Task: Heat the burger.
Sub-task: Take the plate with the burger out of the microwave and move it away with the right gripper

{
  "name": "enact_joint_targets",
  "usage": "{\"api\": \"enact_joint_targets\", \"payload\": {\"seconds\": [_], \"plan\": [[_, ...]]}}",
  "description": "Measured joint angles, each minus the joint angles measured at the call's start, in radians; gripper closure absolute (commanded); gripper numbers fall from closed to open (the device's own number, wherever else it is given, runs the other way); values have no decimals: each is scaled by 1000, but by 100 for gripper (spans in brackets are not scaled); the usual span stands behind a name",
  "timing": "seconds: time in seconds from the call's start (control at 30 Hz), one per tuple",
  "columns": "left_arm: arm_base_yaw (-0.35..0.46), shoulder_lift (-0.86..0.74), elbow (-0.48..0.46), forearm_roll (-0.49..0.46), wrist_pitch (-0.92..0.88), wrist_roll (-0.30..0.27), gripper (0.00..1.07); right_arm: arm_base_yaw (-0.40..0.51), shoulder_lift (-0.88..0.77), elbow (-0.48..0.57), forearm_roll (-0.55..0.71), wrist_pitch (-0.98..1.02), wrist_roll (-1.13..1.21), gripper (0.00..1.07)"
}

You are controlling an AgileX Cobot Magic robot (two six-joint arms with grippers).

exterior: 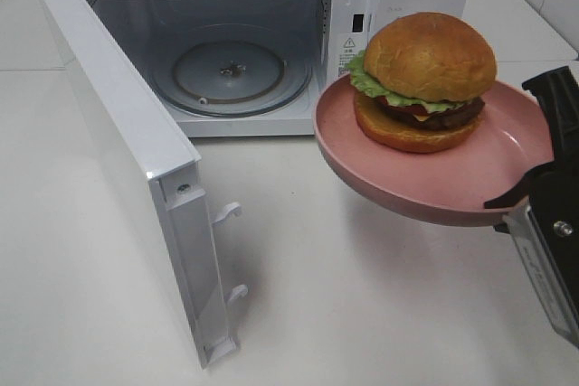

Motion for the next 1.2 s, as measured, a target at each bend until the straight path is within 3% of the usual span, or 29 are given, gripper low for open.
{"api": "enact_joint_targets", "payload": {"seconds": [0.33, 1.2], "plan": [[0, 0, 0, 0, 0, 0, 6, 0, -92, 8, -96, 85, 187, 107], [0, 0, 0, 0, 0, 0, 6, 0, -100, 17, -308, 263, 684, 107]]}}
